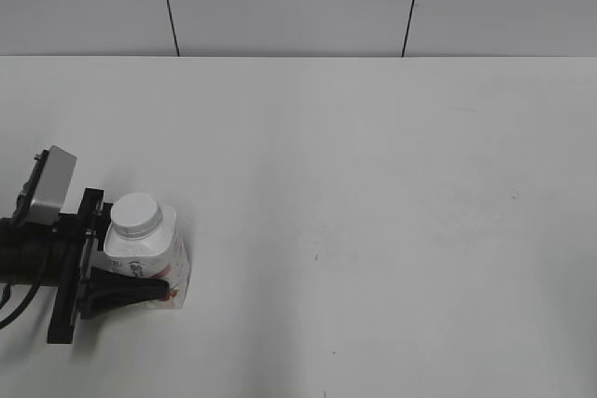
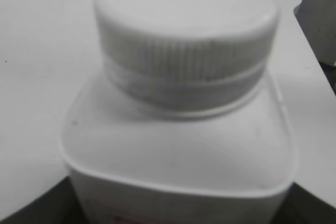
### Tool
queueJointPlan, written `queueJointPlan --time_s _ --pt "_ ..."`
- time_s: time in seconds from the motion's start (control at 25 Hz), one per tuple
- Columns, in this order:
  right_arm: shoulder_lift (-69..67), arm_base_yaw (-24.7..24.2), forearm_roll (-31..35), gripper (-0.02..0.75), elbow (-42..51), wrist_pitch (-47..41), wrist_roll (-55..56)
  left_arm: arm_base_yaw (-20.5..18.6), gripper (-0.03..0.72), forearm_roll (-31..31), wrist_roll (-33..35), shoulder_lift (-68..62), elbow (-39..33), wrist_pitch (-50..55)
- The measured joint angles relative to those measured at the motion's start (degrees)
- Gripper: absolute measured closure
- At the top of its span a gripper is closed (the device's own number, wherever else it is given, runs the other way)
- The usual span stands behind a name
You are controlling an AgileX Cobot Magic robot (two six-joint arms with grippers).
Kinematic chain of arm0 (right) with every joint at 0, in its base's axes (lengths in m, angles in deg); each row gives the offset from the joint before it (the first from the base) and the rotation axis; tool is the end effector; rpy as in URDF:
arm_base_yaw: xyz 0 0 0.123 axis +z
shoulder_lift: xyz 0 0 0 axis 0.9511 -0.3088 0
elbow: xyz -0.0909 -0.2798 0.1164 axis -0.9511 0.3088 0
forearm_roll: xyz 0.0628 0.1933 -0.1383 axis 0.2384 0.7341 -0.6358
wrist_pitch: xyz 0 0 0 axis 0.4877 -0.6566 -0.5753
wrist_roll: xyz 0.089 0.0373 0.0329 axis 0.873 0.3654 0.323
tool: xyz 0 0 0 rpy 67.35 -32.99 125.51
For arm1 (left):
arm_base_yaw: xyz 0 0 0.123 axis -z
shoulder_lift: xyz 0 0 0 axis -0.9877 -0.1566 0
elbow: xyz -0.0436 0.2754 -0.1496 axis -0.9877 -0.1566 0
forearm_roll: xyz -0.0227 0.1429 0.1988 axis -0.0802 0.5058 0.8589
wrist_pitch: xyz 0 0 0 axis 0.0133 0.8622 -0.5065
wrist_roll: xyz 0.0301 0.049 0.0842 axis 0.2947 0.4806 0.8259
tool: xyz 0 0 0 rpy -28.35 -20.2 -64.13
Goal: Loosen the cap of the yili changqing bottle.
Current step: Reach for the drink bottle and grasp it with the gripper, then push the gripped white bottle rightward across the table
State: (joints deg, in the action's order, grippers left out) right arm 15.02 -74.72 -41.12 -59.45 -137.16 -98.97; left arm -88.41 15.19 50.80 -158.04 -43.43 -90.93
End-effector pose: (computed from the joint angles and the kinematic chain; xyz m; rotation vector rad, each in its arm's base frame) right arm -0.0364 0.0129 0.2708 -0.1635 2.0448 -0.0039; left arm 0.2696 -0.0603 0.0905 1.3795 1.5707 -0.9929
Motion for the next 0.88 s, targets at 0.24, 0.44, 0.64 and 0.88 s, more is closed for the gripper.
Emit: queueJointPlan --time_s 0.24,0.44,0.64,0.88 --pt "0.0 0.0 0.0 0.192 0.0 0.0 0.0 0.0 0.268 -0.04 0.0 0.0 0.04 0.0" --pt "0.0 0.0 0.0 0.192 0.0 0.0 0.0 0.0 0.269 -0.24 -0.82 0.0 0.04 0.0" --pt "0.0 0.0 0.0 0.192 0.0 0.0 0.0 1.89 0.27 -1.66 -3.46 1.53 0.34 1.49" --pt "0.0 0.0 0.0 0.192 0.0 0.0 0.0 7.98 0.27 -6.56 -6.58 3.29 3.39 1.78"
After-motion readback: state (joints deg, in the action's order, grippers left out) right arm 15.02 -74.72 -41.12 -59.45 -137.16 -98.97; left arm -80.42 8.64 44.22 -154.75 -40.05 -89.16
